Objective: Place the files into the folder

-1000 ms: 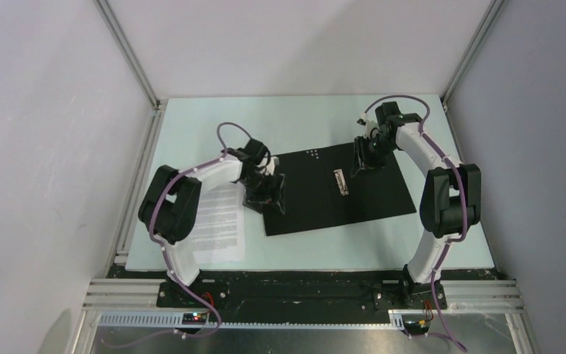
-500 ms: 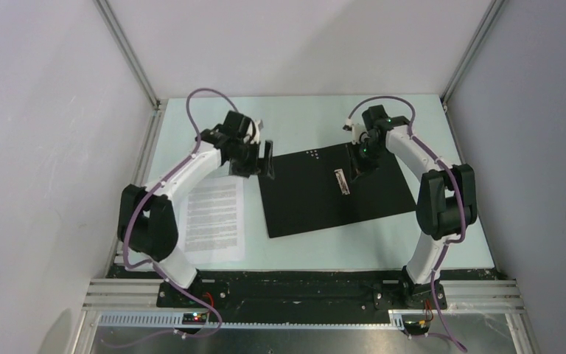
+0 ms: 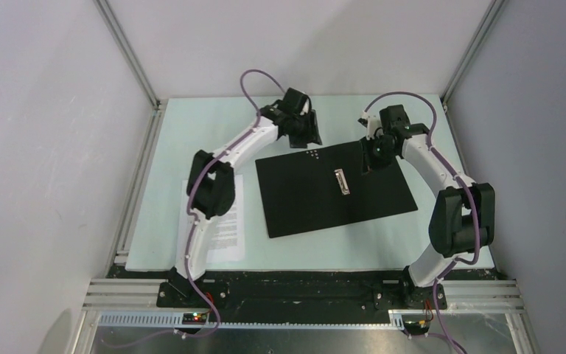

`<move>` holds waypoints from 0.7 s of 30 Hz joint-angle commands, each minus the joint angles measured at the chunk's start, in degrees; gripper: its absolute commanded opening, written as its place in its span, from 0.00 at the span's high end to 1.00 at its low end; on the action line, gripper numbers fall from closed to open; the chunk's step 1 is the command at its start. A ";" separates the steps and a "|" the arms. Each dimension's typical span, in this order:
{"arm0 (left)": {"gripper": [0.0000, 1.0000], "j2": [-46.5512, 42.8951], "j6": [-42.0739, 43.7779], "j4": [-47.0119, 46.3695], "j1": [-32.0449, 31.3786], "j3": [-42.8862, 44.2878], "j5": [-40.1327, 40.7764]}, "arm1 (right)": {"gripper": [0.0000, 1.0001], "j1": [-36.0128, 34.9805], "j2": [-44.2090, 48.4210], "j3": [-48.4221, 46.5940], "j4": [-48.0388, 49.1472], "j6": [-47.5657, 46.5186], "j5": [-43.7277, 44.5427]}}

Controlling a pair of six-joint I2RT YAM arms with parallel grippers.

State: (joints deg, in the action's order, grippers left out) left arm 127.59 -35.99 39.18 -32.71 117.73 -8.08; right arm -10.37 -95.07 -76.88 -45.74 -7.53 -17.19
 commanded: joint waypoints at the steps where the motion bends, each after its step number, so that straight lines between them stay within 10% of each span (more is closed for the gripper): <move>1: 0.46 4.50 -6.66 -1.89 -3.08 4.96 0.70 | 1.00 -0.02 0.62 -2.21 2.39 1.53 1.30; 21: 0.73 13.53 -15.38 -7.40 -8.90 4.17 2.55 | 1.00 -0.93 0.11 0.81 -3.97 0.35 -2.81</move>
State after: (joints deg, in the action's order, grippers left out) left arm 139.87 -48.58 33.50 -41.67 120.03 -7.29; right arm -9.98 -94.96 -76.25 -46.63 -4.84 -17.61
